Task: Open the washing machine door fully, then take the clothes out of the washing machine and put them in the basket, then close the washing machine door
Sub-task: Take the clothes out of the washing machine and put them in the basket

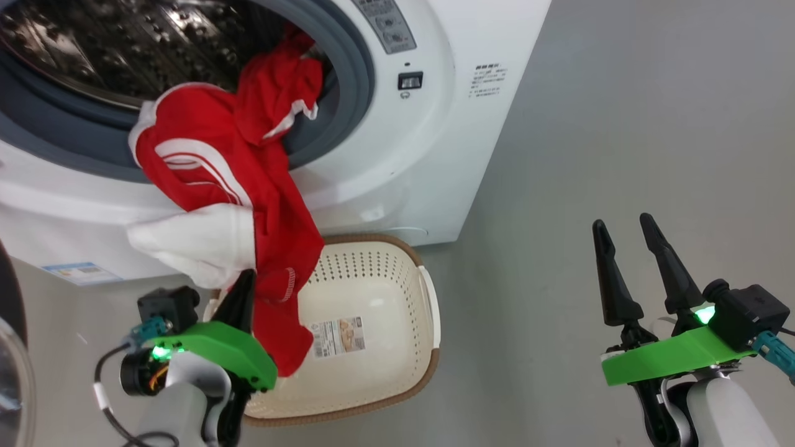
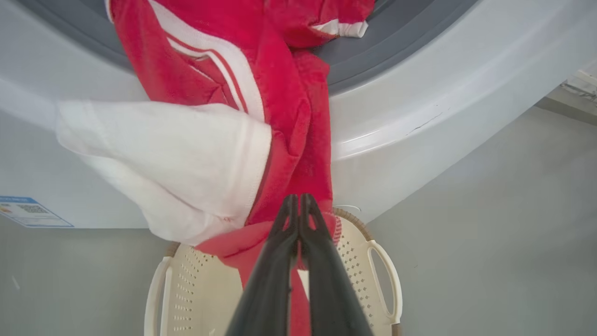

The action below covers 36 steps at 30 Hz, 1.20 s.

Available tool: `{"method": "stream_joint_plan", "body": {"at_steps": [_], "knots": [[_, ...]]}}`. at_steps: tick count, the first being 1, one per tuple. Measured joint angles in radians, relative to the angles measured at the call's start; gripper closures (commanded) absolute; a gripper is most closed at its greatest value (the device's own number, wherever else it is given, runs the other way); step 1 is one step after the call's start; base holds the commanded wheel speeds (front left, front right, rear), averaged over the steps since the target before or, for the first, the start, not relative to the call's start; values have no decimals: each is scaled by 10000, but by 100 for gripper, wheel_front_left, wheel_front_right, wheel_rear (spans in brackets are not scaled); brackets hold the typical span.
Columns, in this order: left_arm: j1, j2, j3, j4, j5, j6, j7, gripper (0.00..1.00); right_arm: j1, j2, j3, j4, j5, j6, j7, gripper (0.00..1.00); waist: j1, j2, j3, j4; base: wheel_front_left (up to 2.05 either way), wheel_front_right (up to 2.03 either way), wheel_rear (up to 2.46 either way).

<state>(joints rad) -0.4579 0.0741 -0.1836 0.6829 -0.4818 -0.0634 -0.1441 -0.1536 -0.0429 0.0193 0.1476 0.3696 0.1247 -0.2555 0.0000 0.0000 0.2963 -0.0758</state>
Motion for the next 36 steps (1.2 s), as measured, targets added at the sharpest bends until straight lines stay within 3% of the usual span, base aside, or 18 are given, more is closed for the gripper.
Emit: {"method": "stream_joint_plan", "body": {"at_steps": [10,22,27,36], "knots": [[-1820,-270,-21,2656,-523,-426,-470,100,-554,-6,176,-61,-6,0,0,0,0,0,1051,-110,0,0,0],[-3345,-334,-376,5311,-667,-531,-153,100,-1413,-12,328,-213,-35,0,0,0,0,1,2559,-193,0,0,0],[-3373,-362,-648,5833,-662,-602,255,100,-1468,-13,355,-215,-33,0,0,0,0,0,2987,-272,0,0,0],[-3365,-376,-729,6015,-658,-458,-138,100,-1691,-33,527,-280,-33,0,0,0,0,0,3445,-419,0,0,0]]}}
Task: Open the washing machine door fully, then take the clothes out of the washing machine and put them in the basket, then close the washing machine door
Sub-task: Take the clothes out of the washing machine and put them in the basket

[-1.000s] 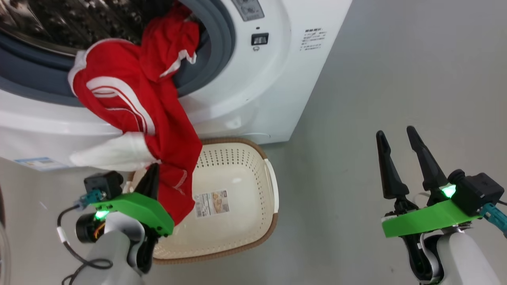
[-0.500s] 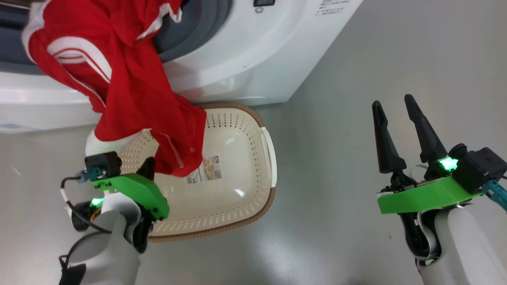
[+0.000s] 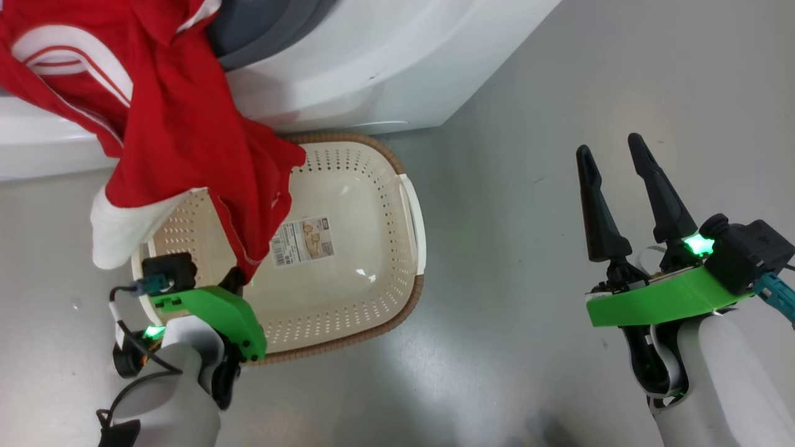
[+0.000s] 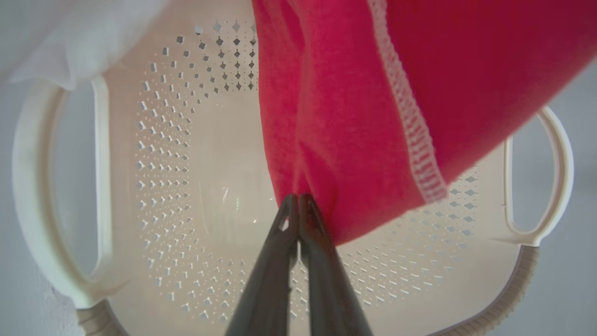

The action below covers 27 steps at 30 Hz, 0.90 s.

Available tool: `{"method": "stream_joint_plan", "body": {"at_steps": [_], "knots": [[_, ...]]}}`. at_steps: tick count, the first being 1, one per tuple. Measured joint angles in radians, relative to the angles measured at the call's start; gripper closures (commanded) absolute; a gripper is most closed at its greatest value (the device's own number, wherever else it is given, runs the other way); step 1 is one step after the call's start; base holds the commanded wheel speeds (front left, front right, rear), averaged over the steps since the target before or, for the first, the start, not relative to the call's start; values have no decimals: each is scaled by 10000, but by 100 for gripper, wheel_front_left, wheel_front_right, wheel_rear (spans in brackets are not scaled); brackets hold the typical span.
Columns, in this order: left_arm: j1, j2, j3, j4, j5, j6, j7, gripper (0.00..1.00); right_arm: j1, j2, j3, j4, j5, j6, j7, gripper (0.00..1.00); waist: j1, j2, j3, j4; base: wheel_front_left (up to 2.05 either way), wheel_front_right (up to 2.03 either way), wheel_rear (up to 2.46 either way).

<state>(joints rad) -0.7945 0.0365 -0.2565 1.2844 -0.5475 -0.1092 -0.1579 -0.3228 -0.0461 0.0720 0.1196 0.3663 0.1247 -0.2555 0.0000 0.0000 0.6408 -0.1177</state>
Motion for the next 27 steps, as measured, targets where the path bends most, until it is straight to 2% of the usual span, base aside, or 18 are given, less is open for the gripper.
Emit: {"method": "stream_joint_plan", "body": {"at_steps": [7,8,9,10,11,12,18,24,27], "knots": [[-3,48,0,33,-82,111,-387,100,-124,-12,4,-35,0,0,0,0,0,0,196,-35,0,0,0],[-3,56,-2,40,-82,128,-420,77,-124,-12,0,-33,0,0,0,0,0,0,193,-27,0,0,0],[-3,59,-2,44,-82,136,-431,59,-124,-12,-10,-25,0,0,0,0,0,1,182,-17,0,0,0],[-3,61,-4,50,-82,184,-476,55,-124,-12,-21,-23,-2,0,0,0,0,0,167,-5,0,0,0],[-3,65,-8,54,-82,209,-541,9,-124,-12,-35,-17,-2,0,0,0,0,0,149,7,0,0,0],[-3,77,-12,58,-82,209,-552,0,-124,-13,-58,-10,-4,0,0,0,0,1,130,22,0,0,0],[-3,184,-121,38,-40,328,-782,0,-120,-15,-115,38,-13,0,0,0,0,0,0,101,0,0,0],[27,328,-33,-765,25,502,-915,0,-106,-21,-236,40,-94,0,0,0,0,0,-22,231,0,0,0],[314,422,349,-2255,40,589,-917,0,-90,-25,-324,90,-174,0,0,0,0,0,-14,376,0,0,0]]}}
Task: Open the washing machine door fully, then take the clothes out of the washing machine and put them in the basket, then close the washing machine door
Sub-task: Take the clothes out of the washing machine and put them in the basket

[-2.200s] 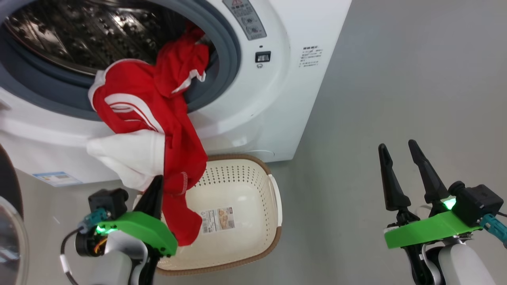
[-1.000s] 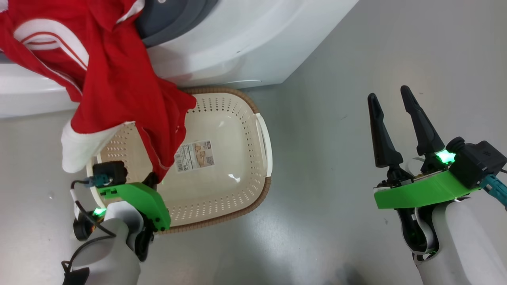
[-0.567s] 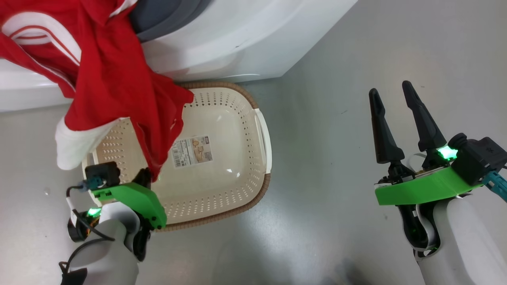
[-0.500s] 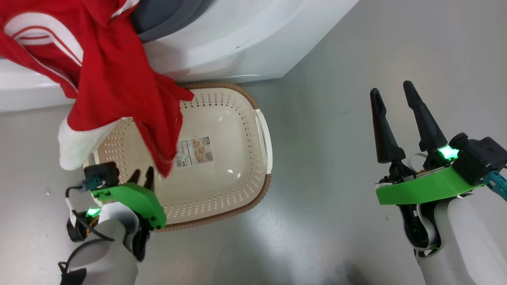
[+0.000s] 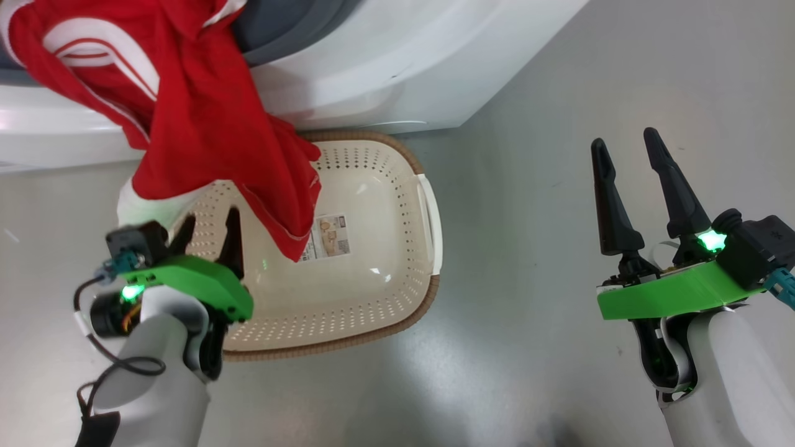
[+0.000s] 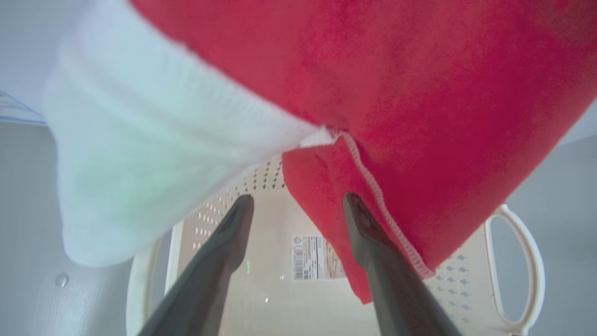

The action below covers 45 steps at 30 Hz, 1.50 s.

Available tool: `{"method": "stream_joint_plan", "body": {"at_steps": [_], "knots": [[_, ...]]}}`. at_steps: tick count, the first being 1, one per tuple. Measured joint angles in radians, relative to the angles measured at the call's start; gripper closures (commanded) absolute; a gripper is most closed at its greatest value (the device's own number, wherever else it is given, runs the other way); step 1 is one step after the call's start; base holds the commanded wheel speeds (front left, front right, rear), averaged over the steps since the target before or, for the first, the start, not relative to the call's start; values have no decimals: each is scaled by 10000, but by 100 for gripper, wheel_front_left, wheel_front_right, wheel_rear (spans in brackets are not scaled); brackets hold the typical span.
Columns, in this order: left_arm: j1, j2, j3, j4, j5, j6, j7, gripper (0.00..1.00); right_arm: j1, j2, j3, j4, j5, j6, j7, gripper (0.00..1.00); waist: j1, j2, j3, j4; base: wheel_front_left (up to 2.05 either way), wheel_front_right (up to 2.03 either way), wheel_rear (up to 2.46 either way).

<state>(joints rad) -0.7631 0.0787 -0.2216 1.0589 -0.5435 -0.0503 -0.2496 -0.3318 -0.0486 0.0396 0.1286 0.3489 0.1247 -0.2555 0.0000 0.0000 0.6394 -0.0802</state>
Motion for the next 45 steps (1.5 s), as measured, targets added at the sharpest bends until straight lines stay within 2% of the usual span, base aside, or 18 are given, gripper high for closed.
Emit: {"method": "stream_joint_plan", "body": {"at_steps": [1,15,19,27,35,45], "knots": [[0,0,0,0,0,0,0,0,0,0,0,0,0,0,0,0,0,0,0,0,0,0,0],[2106,-4,1127,-6176,1127,662,-33,0,17,-15,-94,115,-146,0,0,0,0,0,-354,209,0,0,0],[2976,-40,1220,-8222,1404,901,-44,0,58,-23,-228,98,-148,0,0,0,0,0,-425,220,0,0,0],[4210,4,1035,-10682,1753,1448,207,0,242,-23,-268,-8,-167,0,0,0,0,1,-462,325,0,0,0],[4989,107,940,-12023,1965,1848,731,0,246,-21,-291,-130,-376,0,0,0,0,0,-506,392,0,0,0],[5402,199,828,-12241,2098,2006,828,0,580,-21,-424,-447,-499,0,0,0,0,1,-553,396,0,0,0]]}}
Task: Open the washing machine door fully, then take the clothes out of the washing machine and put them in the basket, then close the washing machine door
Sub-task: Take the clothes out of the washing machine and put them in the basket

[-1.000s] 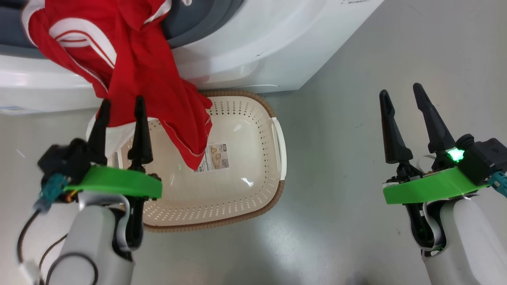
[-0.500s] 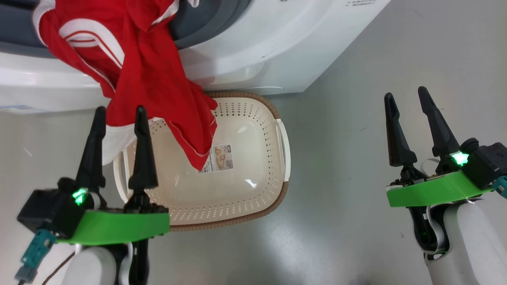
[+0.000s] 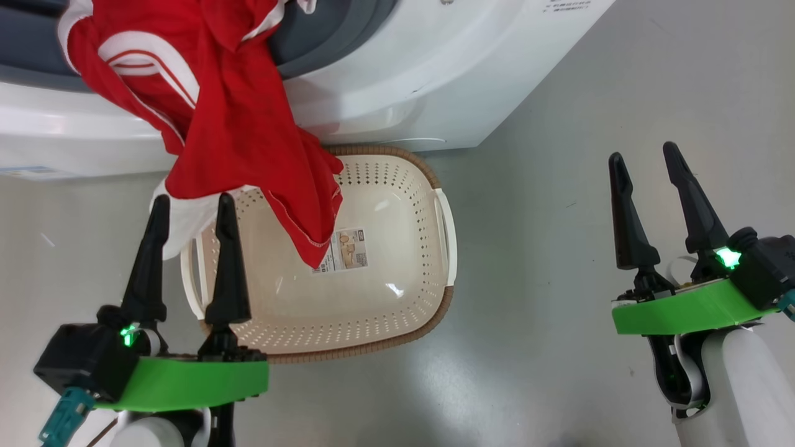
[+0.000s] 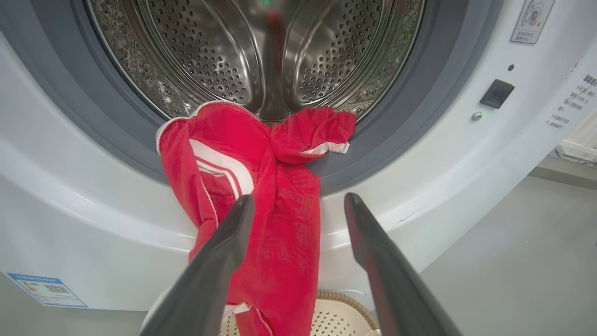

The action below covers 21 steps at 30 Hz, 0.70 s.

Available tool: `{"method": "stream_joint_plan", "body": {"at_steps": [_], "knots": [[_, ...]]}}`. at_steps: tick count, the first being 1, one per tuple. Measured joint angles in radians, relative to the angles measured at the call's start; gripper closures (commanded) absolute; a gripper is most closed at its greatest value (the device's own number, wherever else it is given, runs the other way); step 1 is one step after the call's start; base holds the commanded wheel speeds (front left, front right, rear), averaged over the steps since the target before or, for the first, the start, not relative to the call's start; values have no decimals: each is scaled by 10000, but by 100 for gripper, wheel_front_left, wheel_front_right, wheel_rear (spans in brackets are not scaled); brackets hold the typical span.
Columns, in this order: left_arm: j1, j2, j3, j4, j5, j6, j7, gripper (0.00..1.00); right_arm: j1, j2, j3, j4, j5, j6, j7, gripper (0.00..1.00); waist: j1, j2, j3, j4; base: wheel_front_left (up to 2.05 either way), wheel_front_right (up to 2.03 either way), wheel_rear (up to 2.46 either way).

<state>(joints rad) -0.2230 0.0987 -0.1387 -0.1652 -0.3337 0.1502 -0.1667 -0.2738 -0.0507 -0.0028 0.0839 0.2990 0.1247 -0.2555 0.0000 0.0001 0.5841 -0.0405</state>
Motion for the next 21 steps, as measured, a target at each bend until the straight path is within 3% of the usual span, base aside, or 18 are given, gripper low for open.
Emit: {"method": "stream_joint_plan", "body": {"at_steps": [16,21], "knots": [[-110,173,33,564,-35,4,261,0,50,0,-15,23,4,0,0,0,0,0,-78,-45,0,0,0],[-1900,414,-2,2167,-75,-113,508,0,45,2,182,123,77,0,0,0,0,0,-102,-281,0,0,0]]}}
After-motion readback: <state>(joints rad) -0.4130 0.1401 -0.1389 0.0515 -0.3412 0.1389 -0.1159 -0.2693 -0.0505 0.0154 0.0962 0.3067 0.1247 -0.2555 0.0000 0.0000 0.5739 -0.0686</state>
